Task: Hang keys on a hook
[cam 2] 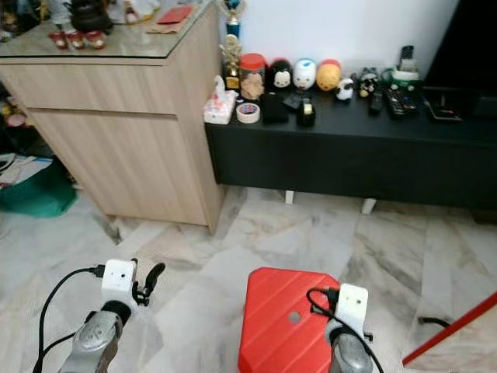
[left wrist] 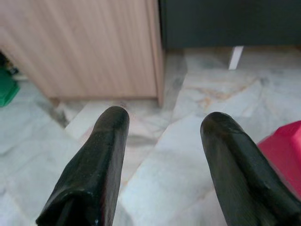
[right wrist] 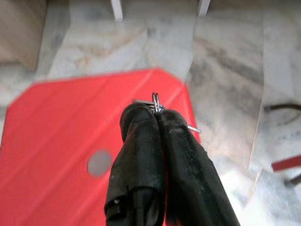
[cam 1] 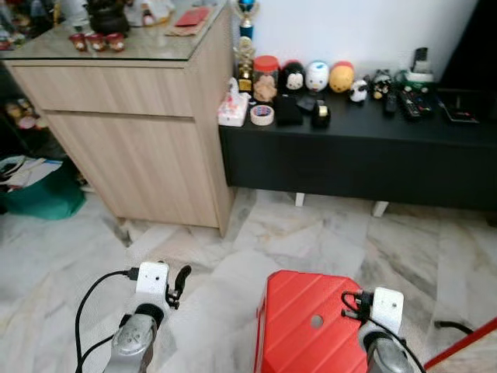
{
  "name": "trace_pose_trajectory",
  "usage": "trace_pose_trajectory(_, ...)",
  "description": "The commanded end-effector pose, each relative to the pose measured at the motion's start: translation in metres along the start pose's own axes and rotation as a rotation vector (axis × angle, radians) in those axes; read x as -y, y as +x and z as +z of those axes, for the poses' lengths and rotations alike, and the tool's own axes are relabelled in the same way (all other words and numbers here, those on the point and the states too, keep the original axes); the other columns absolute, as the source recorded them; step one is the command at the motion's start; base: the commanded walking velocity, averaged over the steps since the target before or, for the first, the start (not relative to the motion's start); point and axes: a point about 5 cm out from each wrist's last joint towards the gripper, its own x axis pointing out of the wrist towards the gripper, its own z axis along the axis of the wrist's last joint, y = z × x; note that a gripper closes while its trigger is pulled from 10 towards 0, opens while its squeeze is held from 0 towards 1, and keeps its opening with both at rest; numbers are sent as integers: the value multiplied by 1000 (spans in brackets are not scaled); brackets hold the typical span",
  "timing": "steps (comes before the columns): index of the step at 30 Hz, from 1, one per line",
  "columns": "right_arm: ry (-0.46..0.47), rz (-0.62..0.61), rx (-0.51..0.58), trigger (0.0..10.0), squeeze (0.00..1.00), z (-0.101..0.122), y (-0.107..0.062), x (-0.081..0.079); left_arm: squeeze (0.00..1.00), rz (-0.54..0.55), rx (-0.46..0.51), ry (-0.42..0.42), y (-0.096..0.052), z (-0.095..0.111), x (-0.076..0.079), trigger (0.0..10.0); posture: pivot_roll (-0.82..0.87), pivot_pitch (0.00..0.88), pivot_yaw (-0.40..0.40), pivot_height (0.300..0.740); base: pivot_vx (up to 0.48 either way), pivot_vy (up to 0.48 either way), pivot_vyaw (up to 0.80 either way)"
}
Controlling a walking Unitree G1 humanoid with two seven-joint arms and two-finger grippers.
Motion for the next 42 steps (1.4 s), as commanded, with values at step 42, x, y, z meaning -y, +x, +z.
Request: trace_pose_trajectory(42, 80, -168, -302, 10000, 0, -67, -30, 30, 0, 84, -515, -38, -47, -86, -14, 10000, 21, 0, 54, 740, 0, 0, 0)
